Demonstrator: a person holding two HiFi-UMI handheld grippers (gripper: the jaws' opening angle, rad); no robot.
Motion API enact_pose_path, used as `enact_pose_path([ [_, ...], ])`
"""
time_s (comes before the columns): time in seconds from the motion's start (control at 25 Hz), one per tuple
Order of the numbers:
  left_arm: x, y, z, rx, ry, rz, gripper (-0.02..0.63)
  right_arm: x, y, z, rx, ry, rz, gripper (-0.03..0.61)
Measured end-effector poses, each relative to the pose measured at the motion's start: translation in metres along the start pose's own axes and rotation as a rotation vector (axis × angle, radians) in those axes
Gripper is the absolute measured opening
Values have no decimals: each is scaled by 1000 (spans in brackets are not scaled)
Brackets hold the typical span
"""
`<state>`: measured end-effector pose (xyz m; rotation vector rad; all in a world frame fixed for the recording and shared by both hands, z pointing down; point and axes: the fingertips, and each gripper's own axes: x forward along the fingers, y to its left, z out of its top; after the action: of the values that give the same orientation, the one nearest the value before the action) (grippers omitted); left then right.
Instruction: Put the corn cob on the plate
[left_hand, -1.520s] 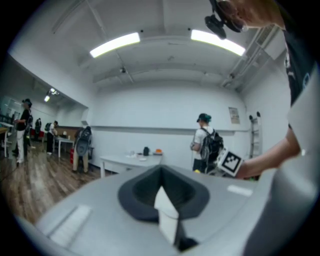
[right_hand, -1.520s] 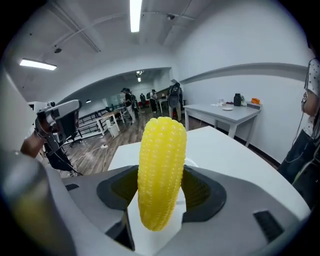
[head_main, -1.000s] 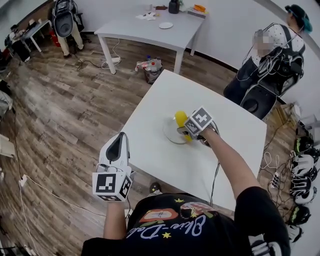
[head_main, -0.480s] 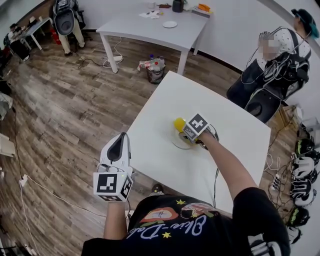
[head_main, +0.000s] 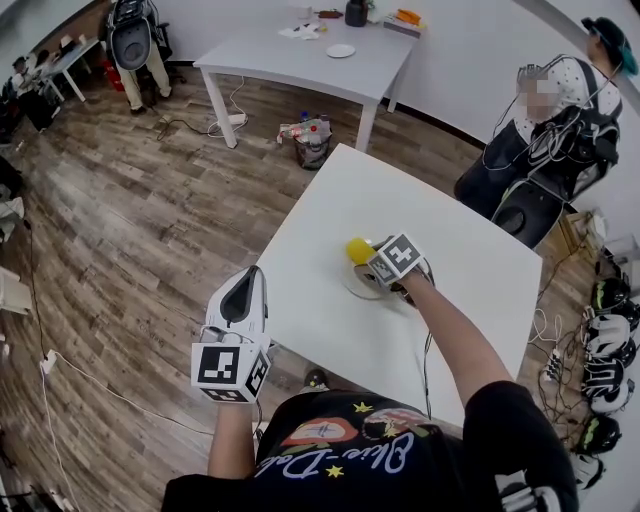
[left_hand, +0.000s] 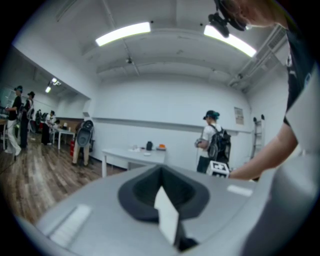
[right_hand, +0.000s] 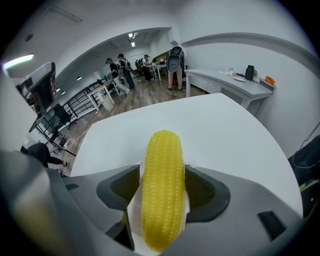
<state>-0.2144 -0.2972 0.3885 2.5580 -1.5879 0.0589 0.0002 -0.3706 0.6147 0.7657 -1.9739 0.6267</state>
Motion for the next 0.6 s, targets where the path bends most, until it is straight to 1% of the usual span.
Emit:
enact_pose_path([
  [0.16,-7,-4,0,6,-4,1,-2,-17,2,4,20,-84,-29,268],
  [0.2,-8,-6,1,10,-6,-3,-2,-26,0,7,29,-121,-53,268],
  [0.32,-8,-23,5,43,-14,-43,-2,-62,-15,9,100,-273,-185,267],
  [0.4,-9,-39,6,84,-18,-76,-2,-85,-15,0,156,-368,-235,261],
  [0.44,-11,-46,6,101,-18,-89,-2,-96,-13,-6,181,-413,-248,209],
  [0.48,-11,-53,5,110,-17,-99,-2,-108,-9,-12,203,-462,-255,63],
  [0.52,-12,-59,4,111,-15,-107,-2,-118,-5,-17,222,-512,-256,37],
  [0.6,-12,-68,3,103,-11,-116,-2,-137,6,-27,253,-588,-254,26],
])
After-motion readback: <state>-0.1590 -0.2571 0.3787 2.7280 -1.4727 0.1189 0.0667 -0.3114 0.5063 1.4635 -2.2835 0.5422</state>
